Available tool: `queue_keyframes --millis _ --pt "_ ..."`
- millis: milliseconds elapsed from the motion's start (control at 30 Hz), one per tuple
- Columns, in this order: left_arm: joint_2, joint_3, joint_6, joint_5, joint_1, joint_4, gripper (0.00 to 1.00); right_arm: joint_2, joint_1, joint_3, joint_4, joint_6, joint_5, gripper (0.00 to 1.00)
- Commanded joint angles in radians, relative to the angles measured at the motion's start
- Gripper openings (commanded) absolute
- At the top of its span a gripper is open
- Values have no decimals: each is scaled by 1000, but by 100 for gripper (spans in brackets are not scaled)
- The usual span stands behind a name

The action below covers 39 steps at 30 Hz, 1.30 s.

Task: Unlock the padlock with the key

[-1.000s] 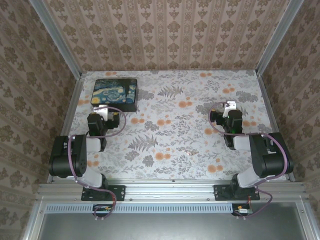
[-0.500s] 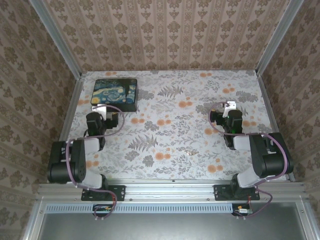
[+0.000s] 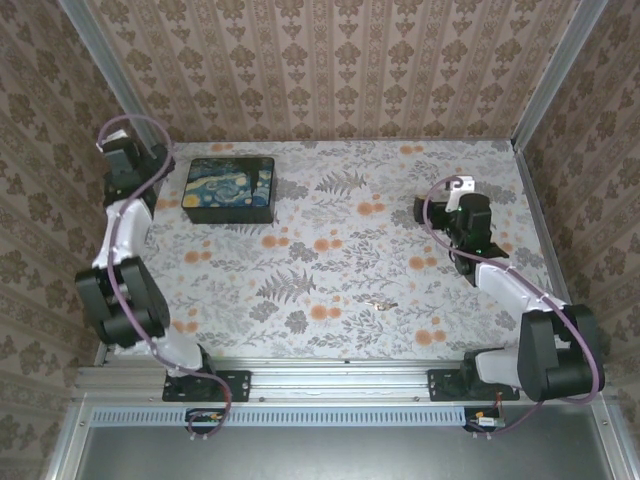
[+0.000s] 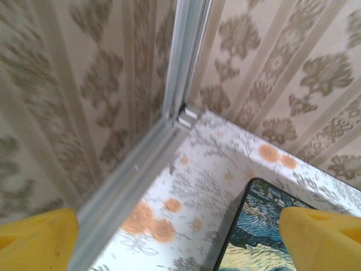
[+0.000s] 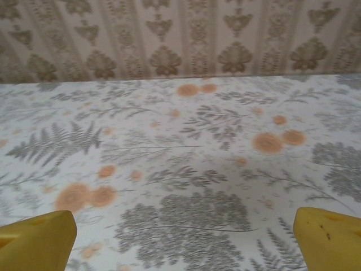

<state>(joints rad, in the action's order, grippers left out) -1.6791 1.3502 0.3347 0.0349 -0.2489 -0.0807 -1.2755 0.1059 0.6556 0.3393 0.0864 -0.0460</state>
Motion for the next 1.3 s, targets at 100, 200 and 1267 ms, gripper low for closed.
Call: queue_keyframes --millis 100,200,1267 --pt "-321 242 109 -249 -16 -227 100 17 148 85 -174 15 27 100" --pt "-440 350 96 -383 -6 -236 99 9 201 109 -212 19 40 100" --pt "-69 190 -280 -450 386 -489 100 -375 203 446 -234 119 18 100"
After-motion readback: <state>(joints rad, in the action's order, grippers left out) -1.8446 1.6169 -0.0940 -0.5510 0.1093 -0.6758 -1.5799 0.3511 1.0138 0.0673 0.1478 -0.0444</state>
